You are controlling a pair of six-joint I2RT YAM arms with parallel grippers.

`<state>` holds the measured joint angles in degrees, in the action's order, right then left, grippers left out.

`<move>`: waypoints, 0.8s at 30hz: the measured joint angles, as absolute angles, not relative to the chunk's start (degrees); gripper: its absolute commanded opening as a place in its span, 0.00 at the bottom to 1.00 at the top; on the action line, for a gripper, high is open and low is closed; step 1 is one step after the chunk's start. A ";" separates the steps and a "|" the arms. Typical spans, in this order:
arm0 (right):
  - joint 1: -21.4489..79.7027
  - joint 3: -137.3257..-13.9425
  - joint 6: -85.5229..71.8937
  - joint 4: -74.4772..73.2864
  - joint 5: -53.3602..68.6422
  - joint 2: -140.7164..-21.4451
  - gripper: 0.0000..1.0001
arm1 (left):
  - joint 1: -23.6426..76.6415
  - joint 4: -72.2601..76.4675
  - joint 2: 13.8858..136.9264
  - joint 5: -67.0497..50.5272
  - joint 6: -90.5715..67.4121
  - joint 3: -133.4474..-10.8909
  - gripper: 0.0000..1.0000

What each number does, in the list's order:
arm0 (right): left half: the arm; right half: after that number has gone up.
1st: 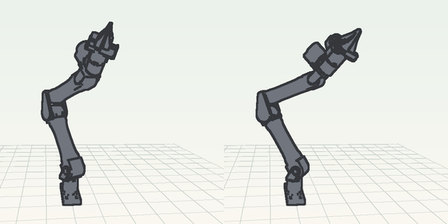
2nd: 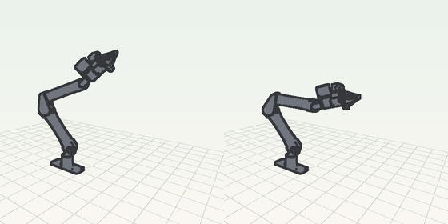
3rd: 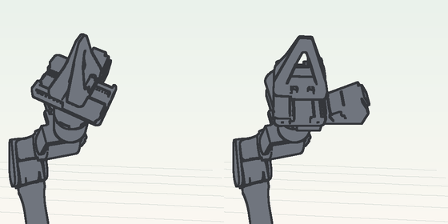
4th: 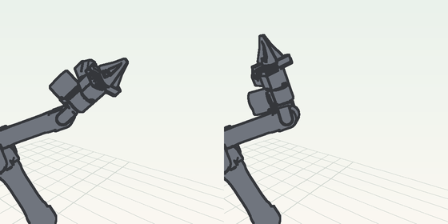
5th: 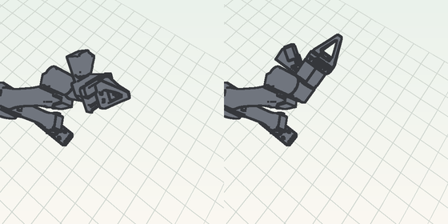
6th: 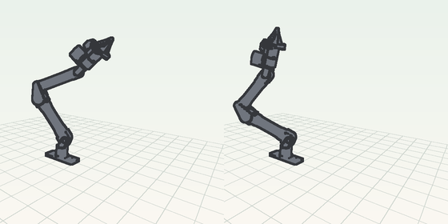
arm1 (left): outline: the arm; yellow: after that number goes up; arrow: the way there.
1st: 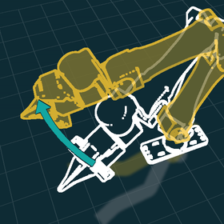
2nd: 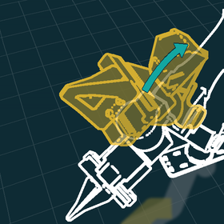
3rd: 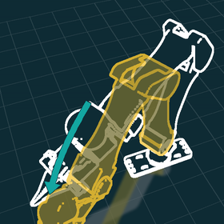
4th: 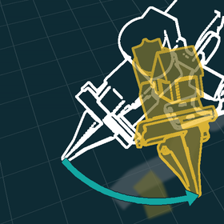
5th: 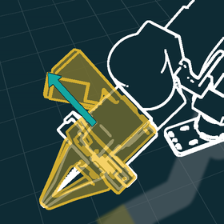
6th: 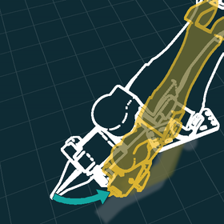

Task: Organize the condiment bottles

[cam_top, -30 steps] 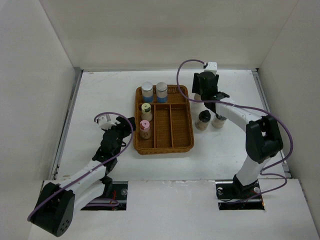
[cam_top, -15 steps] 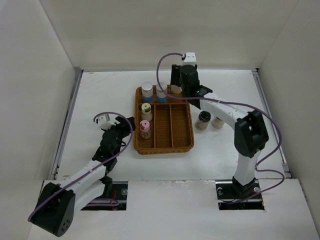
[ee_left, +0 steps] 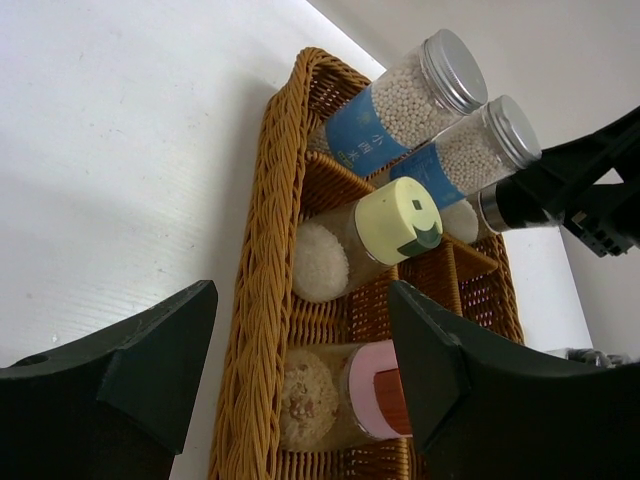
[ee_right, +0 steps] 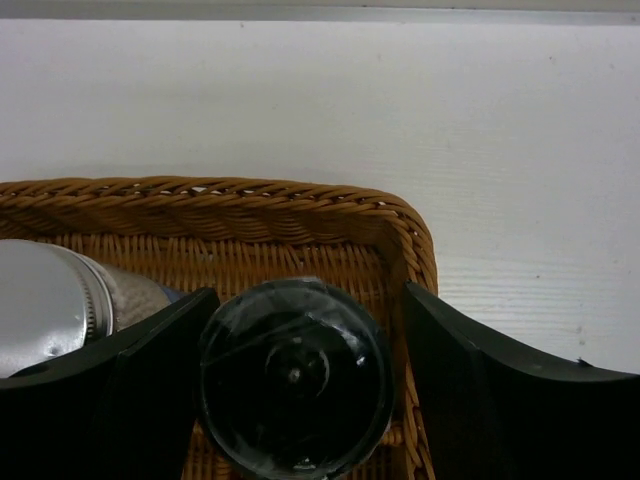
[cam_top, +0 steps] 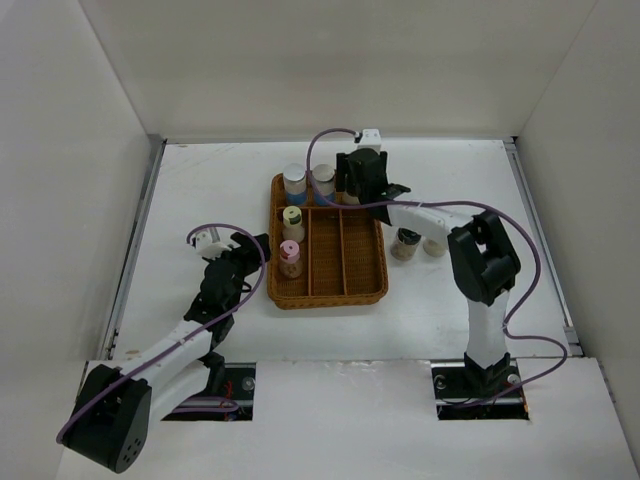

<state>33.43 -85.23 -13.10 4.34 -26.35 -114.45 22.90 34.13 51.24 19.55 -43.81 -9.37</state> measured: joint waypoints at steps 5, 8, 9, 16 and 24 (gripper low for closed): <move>33.45 -83.68 -14.70 5.21 -25.91 -113.56 0.87 | 22.87 34.13 51.24 19.42 -43.92 -9.37 0.67; 33.45 -82.19 -15.14 5.41 -25.76 -111.55 0.87 | 22.61 34.13 51.18 19.27 -43.92 -9.37 0.67; 33.45 -81.23 -15.22 5.45 -25.71 -110.34 0.87 | 22.61 34.13 51.09 19.29 -43.92 -9.37 0.67; 33.45 -69.08 -14.96 7.27 -26.39 -93.03 0.81 | 22.41 34.11 50.37 19.27 -43.94 -9.34 0.67; 33.78 -49.23 -16.93 7.03 -31.38 -68.05 0.71 | 22.26 34.17 50.35 19.25 -44.03 -9.21 0.67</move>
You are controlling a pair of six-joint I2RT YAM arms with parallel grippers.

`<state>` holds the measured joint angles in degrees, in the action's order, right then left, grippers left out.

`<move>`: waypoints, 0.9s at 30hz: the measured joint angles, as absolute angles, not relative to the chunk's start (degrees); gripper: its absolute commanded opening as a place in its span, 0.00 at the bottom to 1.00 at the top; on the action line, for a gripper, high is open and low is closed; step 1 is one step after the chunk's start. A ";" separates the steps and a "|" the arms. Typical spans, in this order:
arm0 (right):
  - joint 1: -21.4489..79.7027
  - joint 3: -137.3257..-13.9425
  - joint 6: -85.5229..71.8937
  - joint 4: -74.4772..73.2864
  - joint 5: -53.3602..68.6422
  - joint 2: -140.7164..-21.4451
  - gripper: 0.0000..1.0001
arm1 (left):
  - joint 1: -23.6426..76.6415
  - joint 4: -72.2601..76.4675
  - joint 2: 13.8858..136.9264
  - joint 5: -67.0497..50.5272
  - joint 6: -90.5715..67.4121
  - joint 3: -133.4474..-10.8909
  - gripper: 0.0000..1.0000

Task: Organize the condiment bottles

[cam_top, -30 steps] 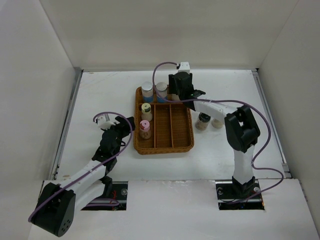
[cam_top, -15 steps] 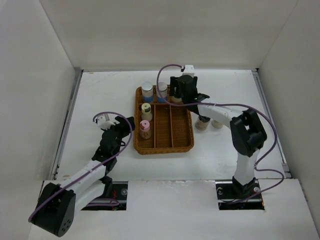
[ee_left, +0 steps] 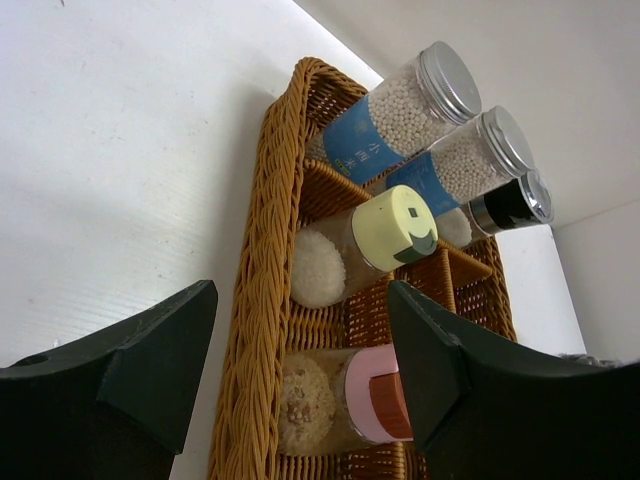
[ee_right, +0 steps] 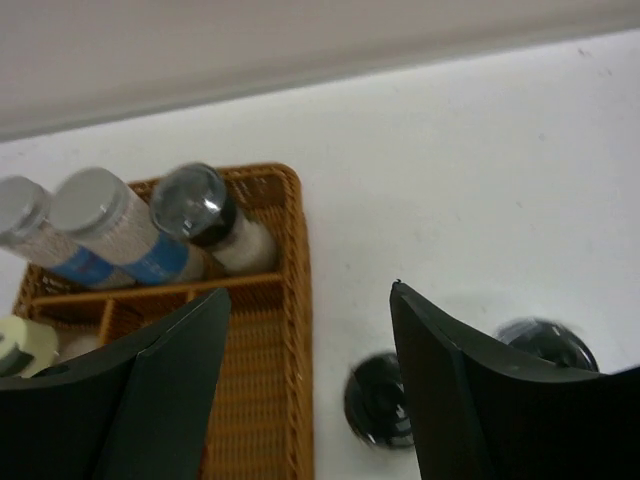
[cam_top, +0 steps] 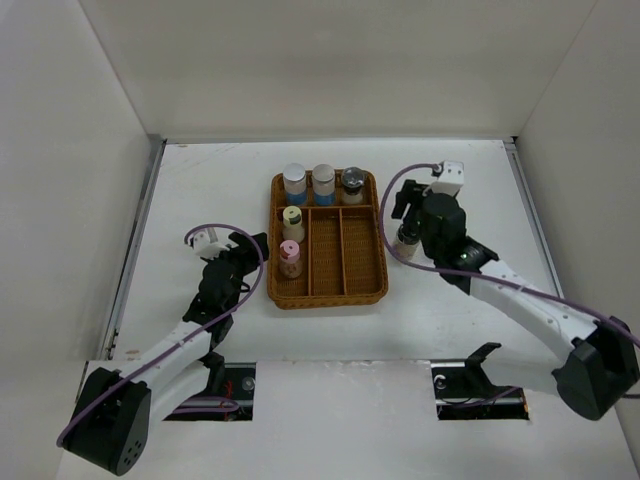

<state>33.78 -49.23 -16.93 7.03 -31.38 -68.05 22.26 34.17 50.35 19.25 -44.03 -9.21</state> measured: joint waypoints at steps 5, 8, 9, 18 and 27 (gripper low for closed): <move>34.70 -42.30 -21.02 0.10 -34.50 -62.06 0.83 | 22.55 34.22 50.50 19.25 -44.23 -9.21 0.67; 34.79 -40.51 -23.03 -4.19 -34.72 -61.30 0.85 | 22.55 34.30 50.72 19.22 -44.36 -9.21 0.67; 34.79 -40.34 -23.59 -5.04 -34.61 -61.63 0.86 | 22.61 34.28 50.78 19.25 -44.36 -9.21 0.67; 34.33 -40.58 -24.43 -5.48 -31.86 -71.77 0.84 | 22.68 34.52 51.46 19.25 -44.40 -9.21 0.67; 31.51 -42.26 -23.57 -1.30 -31.03 -78.54 0.77 | 22.92 34.85 52.36 19.22 -44.47 -9.21 0.67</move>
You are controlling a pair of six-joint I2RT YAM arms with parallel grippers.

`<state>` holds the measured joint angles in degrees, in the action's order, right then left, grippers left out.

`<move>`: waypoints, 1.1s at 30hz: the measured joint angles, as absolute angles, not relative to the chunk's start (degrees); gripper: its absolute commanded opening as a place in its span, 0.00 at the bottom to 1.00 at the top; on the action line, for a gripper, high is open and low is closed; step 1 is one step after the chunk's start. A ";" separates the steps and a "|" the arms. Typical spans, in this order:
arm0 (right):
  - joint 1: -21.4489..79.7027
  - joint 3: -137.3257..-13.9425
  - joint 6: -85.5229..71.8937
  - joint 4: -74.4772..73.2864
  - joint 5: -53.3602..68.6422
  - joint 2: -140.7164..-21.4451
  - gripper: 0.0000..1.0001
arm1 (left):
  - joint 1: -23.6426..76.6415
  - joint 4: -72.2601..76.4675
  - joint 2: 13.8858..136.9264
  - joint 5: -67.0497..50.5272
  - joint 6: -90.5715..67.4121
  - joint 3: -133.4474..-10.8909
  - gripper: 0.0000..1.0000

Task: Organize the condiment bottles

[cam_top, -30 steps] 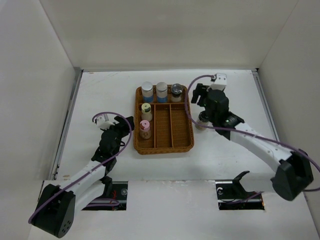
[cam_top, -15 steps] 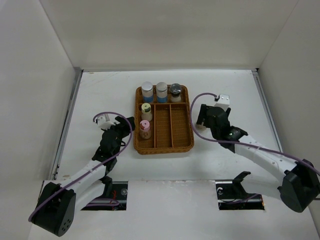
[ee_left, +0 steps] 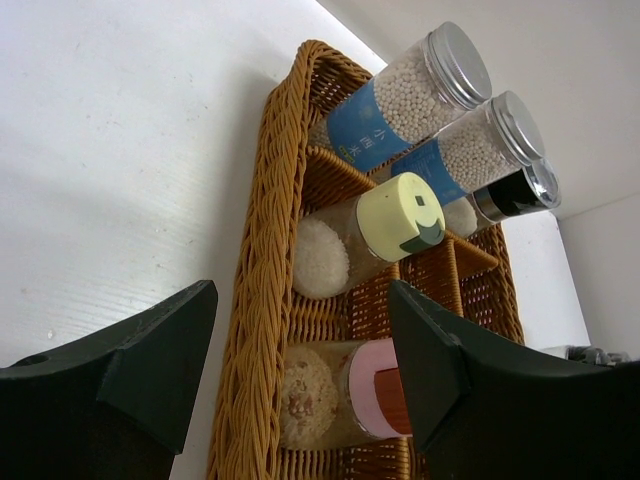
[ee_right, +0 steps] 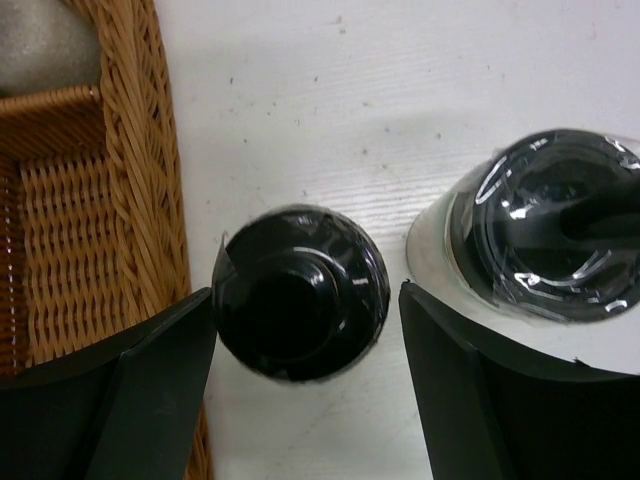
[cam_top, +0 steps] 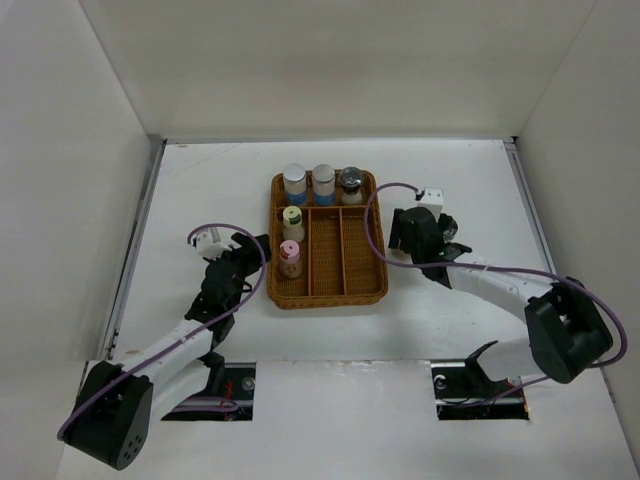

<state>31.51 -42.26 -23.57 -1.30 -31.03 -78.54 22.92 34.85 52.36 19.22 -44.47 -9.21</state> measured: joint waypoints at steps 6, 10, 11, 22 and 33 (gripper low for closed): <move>31.18 -42.74 -22.17 1.32 -31.18 -80.14 0.61 | 22.90 34.98 52.36 19.22 -44.58 -9.21 0.67; 31.31 -42.85 -20.99 1.26 -31.88 -78.83 0.58 | 22.92 34.98 52.38 19.25 -44.58 -9.21 0.67; 31.55 -43.07 -20.64 1.10 -32.23 -78.02 0.58 | 22.92 35.00 52.47 19.22 -44.60 -9.21 0.67; 42.85 -56.40 -17.41 7.29 -32.91 -79.50 0.57 | 22.90 35.40 52.66 19.29 -44.60 -9.21 0.67; 47.72 -67.05 -16.38 9.54 -27.97 -97.91 0.57 | 22.52 35.42 51.44 19.68 -44.58 -8.32 0.67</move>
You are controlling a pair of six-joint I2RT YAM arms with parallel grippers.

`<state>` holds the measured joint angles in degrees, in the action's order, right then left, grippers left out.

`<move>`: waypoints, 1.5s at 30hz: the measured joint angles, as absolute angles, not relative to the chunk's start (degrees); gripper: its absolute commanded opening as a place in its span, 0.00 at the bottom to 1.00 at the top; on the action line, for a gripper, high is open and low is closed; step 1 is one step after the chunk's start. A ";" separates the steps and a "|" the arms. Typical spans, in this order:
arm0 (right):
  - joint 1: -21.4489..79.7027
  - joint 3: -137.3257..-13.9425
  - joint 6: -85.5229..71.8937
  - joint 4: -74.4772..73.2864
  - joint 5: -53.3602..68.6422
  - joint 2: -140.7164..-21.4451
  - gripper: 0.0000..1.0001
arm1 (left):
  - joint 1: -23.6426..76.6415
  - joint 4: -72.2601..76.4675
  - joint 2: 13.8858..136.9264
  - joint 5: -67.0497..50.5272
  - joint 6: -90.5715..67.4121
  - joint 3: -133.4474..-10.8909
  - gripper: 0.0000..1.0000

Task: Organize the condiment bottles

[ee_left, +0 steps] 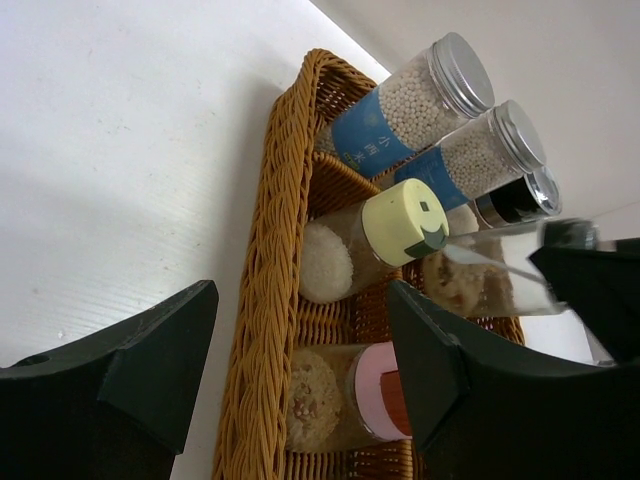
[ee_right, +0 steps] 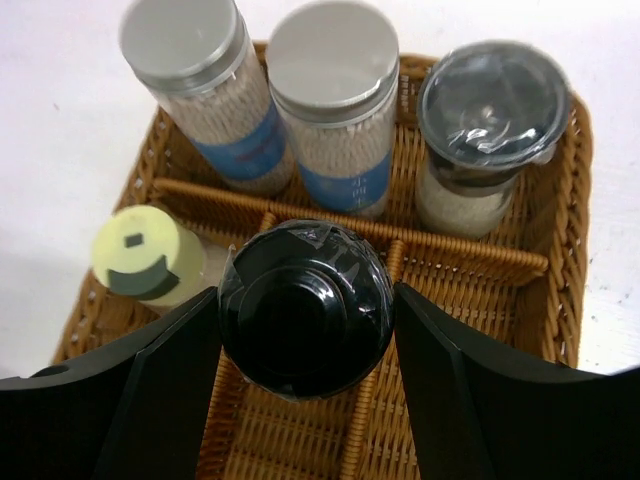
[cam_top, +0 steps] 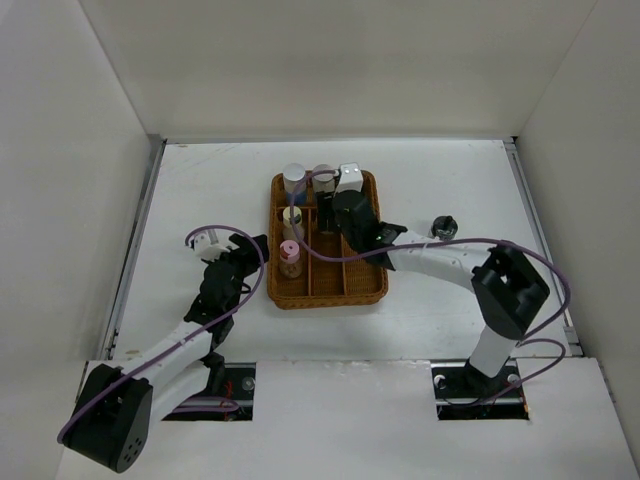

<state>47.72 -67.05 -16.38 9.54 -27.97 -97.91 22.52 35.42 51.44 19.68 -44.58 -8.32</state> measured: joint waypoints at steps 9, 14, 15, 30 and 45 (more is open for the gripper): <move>47.72 -68.10 -16.78 9.47 -27.00 -104.64 0.66 | 22.52 35.42 51.62 19.70 -44.60 -8.32 0.67; 47.72 -68.23 -16.97 9.65 -26.87 -105.65 0.80 | 22.52 35.42 51.62 19.73 -44.60 -8.32 0.67; 47.72 -68.40 -17.04 9.69 -26.87 -105.65 0.82 | 22.52 35.42 51.62 19.73 -44.60 -8.32 0.67; 45.41 -57.19 -17.47 10.00 -32.08 -81.25 0.64 | 22.72 35.40 50.85 19.94 -44.56 -8.32 0.66; 33.47 -42.96 -29.58 -8.25 -52.82 -71.61 0.90 | 23.79 35.42 51.64 20.78 -44.56 -8.32 0.66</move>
<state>33.47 -42.96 -29.58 -8.25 -52.82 -71.61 23.79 35.42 51.64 20.78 -44.56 -8.32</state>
